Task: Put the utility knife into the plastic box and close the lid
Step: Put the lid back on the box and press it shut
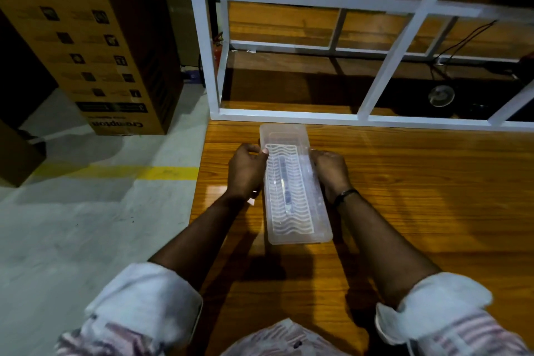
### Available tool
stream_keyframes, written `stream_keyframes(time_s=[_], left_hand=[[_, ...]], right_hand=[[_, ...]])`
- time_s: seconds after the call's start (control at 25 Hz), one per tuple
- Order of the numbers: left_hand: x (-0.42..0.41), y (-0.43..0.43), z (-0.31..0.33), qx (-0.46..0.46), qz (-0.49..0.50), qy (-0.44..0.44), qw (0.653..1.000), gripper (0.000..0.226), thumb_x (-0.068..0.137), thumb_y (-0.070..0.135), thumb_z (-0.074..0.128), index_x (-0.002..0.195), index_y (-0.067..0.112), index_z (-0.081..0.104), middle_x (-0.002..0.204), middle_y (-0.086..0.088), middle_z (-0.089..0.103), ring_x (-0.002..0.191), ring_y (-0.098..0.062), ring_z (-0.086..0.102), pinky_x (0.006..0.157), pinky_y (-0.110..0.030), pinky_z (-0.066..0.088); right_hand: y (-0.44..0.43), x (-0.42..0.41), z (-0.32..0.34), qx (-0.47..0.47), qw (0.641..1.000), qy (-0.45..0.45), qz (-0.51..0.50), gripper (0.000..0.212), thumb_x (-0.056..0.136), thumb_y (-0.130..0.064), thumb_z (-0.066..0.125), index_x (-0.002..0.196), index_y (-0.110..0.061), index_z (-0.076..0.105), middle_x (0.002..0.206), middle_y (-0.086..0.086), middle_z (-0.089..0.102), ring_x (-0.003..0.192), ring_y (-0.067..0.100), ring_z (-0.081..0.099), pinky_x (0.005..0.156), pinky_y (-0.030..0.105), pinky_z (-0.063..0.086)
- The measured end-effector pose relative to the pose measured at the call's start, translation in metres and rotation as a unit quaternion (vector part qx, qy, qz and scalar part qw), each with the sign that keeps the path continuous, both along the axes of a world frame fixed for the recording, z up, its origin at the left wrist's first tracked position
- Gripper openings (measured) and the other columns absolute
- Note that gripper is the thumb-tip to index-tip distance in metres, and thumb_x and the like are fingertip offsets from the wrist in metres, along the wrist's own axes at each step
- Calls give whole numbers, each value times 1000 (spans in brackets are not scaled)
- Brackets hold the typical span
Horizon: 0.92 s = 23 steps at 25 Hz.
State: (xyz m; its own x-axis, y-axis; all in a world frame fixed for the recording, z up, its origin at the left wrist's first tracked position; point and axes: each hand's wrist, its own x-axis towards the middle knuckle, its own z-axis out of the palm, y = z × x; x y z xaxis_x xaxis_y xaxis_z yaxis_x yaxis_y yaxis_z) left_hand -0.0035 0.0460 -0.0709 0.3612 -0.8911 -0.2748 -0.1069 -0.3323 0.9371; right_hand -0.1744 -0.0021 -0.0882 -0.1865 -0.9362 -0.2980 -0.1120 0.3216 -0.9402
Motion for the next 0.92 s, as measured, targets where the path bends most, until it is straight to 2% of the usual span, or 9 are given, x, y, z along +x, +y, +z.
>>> stream_keyframes(time_s=[0.12,0.2,0.24,0.28,0.36,0.44,0.6,0.72,0.92], left_hand=[[-2,0,2,-18,-11,-3,1000,34,99,37,61,129,25,52,113,-6,74,80,-22,74,49,-33,55],[-3,-2,8,-34,-41,-11,999,52,101,27,57,149,30,38,125,1,65,88,-13,69,49,-30,56],[-4,-6,9,-30,-62,-46,997,61,101,24,55,156,31,29,136,2,54,101,-14,64,56,-28,57],[-6,-9,11,-13,-91,-111,990,68,101,22,52,160,30,21,150,0,40,120,-20,55,73,-32,60],[-11,-16,9,23,-152,-311,938,79,96,22,50,164,21,8,172,-1,3,150,-37,26,110,-47,44],[-16,-23,5,23,-191,-448,873,85,93,25,49,164,15,4,173,-2,-18,158,-41,2,121,-54,29],[-20,-40,6,33,-231,-525,818,80,96,32,42,163,7,6,174,-10,-3,159,-36,-12,128,-55,3],[-19,-45,5,16,-225,-544,808,78,96,31,42,161,1,13,172,-18,10,160,-35,-2,129,-51,4],[-20,-46,4,-5,-216,-511,832,76,94,25,45,160,-2,17,169,-21,20,159,-35,13,129,-44,12]], right_hand=[[0,6,-1,-20,998,52,-2,31,90,-31,64,62,-17,66,82,8,67,80,22,61,74,37,48],[1,11,2,-56,988,143,1,15,97,-23,55,99,-17,69,110,12,70,103,30,64,87,39,50],[1,14,4,-87,971,222,20,28,98,-21,52,124,-16,62,126,14,65,114,33,60,93,41,49],[1,17,6,-127,936,323,60,44,97,-18,50,141,-16,50,140,14,56,122,35,53,98,43,47],[-1,21,10,-182,844,480,155,67,90,-14,50,154,-17,31,159,9,36,139,36,37,109,48,39],[-7,24,16,-164,811,515,225,75,88,-14,50,158,-16,24,168,3,19,152,33,16,117,53,27],[-12,24,17,-152,802,517,259,74,89,-13,48,158,-10,22,169,5,17,156,28,7,121,52,25],[-15,24,15,-161,808,507,256,71,90,-13,47,157,-7,24,167,10,22,155,27,16,122,47,25],[-18,26,15,-170,813,501,241,68,92,-15,50,155,-4,28,164,14,29,152,27,26,122,45,27]])
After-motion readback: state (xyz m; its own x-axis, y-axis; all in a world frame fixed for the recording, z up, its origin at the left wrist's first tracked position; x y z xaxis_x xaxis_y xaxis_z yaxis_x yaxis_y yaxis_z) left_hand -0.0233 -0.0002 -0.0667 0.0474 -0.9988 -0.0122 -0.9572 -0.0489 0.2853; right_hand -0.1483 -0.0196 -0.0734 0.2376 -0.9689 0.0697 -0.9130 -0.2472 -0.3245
